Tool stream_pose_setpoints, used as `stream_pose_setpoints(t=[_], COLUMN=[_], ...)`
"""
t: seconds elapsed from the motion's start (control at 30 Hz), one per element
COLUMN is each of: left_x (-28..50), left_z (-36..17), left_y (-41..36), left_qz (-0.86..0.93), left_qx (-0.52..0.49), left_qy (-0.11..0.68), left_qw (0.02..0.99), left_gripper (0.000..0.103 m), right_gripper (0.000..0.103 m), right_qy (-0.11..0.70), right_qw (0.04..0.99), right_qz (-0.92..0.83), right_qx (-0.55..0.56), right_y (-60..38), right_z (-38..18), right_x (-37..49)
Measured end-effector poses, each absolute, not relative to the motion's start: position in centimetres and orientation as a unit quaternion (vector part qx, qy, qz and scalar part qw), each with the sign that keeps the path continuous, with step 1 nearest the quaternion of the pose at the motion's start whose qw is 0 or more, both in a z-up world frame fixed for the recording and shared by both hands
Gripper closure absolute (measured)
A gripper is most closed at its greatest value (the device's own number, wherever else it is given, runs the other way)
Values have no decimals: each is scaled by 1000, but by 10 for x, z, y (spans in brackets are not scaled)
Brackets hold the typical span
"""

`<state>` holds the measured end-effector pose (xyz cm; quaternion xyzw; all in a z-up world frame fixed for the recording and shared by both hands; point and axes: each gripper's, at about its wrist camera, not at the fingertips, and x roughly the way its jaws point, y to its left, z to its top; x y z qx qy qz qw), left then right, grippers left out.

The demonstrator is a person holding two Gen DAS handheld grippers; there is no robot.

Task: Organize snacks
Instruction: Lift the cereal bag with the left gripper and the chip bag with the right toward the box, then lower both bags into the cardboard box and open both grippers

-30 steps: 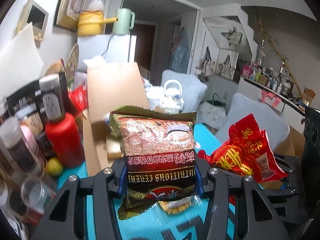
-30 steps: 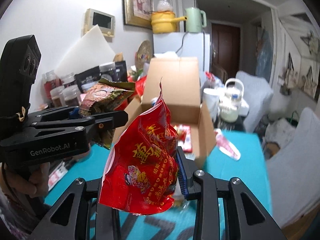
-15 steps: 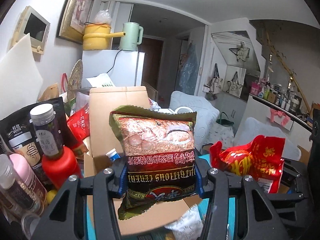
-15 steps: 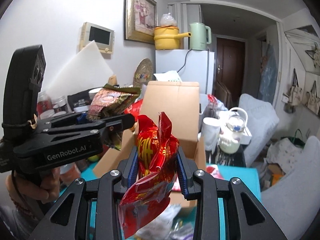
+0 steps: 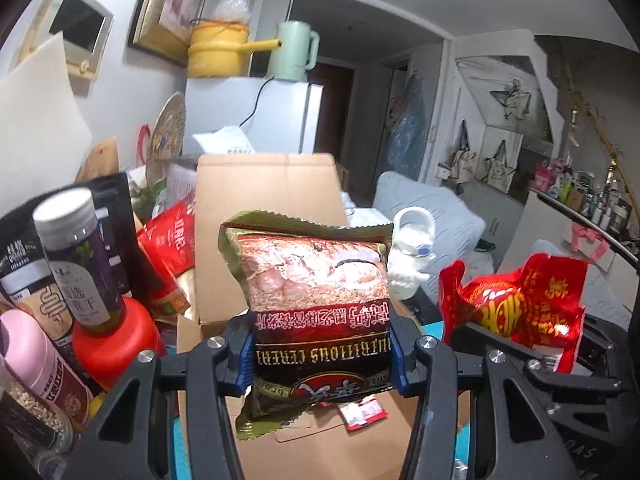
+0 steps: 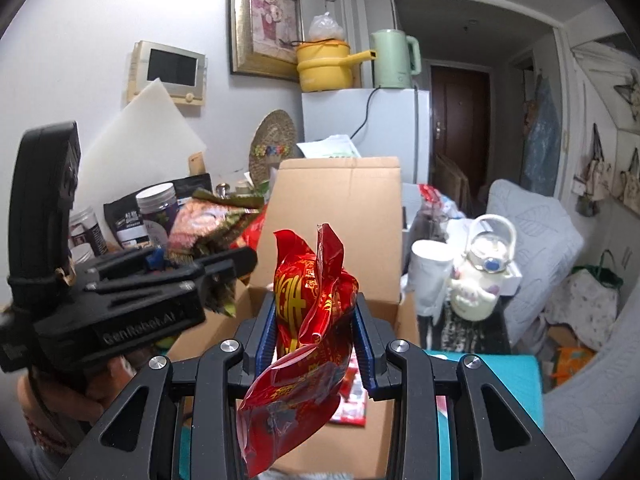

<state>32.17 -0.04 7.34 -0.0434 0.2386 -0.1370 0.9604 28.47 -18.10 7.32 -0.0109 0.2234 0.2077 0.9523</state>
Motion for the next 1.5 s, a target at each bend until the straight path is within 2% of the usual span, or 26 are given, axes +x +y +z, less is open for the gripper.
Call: stream_pose_setpoints(t=[0.8, 1.5], left_x=[394, 421], left_z=[-4, -57], left_y=[-9, -17], left_qz=[-95, -62], left_qx=[-18, 1], left_qy=[363, 476], left_qw=[927, 877], left_gripper=[53, 53], right_gripper=[68, 68], right_qy=[373, 433], right_qw=[905, 882], right_qz=[203, 185], right_qx=[15, 27], right_y=[-176, -179], right_z=[-16, -46], right_x=[377, 397])
